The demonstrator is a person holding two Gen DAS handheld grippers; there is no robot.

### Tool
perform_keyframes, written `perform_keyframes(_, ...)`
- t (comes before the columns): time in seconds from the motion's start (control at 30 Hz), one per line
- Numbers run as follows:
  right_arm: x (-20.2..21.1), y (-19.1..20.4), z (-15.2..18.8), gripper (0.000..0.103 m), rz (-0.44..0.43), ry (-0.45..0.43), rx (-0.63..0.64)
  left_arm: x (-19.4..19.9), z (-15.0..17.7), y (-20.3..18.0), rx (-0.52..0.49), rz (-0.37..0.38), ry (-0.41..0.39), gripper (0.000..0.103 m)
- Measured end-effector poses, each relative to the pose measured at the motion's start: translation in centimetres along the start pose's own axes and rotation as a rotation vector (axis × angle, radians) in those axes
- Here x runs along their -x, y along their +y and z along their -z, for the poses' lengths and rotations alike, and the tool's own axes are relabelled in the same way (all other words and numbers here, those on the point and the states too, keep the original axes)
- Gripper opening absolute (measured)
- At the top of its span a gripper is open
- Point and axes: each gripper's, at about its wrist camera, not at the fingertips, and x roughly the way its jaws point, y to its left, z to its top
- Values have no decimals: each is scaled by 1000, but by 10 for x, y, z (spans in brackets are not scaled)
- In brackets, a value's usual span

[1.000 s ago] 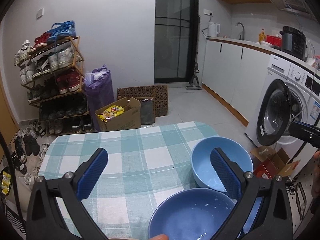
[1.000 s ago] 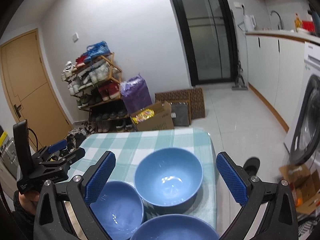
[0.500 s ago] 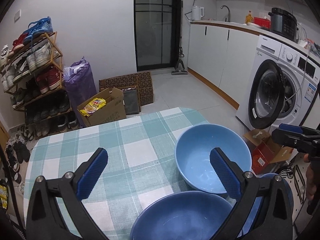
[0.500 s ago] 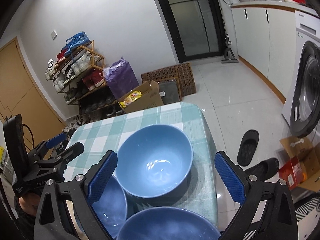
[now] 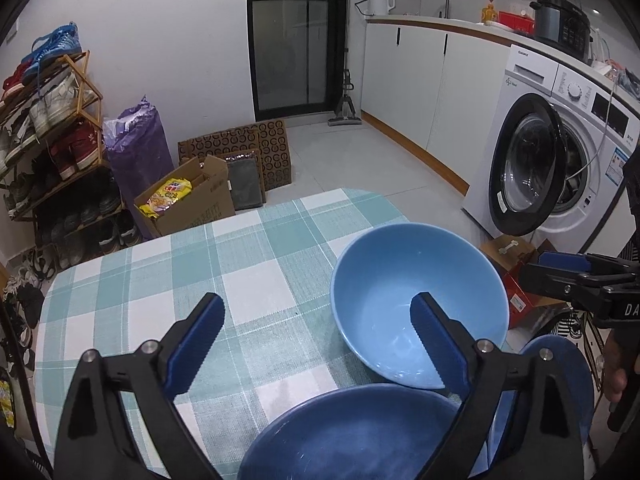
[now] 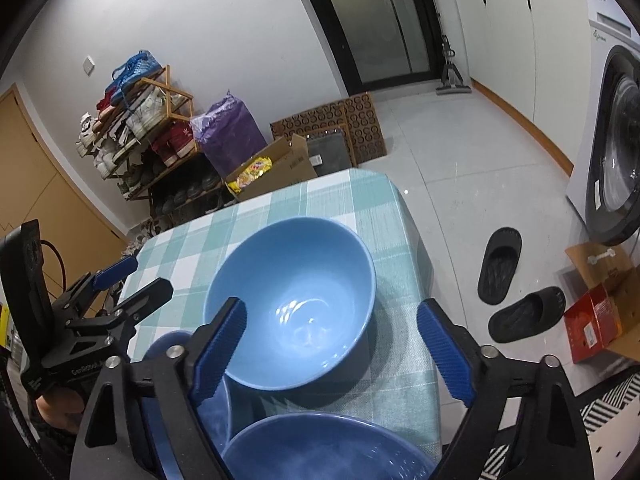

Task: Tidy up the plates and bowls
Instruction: 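Lower both tools around the rim of a blue bowl, then close both tools on opposite sides of the light blue bowl's rim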

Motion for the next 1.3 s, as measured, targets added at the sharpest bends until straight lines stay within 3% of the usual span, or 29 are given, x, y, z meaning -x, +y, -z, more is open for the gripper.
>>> perform_keyframes(0.3,-24,0,5,80,9,62,-15,-19,7,-6,-18,16,60,84)
perform_keyframes(0.43,-34,2,9,78,7,82,-20,-28,11,-8,-19,26,97,62)
perform_keyframes(0.57,-40,4,13,76,6,92,-18,-33,14,-9,-18,29,116,55)
perform_keyframes(0.67,-41,5,14,73,7,89,-22,-37,15,-9,-10,33,131,44)
perform_keyframes(0.83,-44,3,15,59,10,95,-40,-40,17,-11,-12,51,146,33)
perform_keyframes(1.3,-45,-4,17,36,24,98,-64,-48,16,-15,-14,66,163,18)
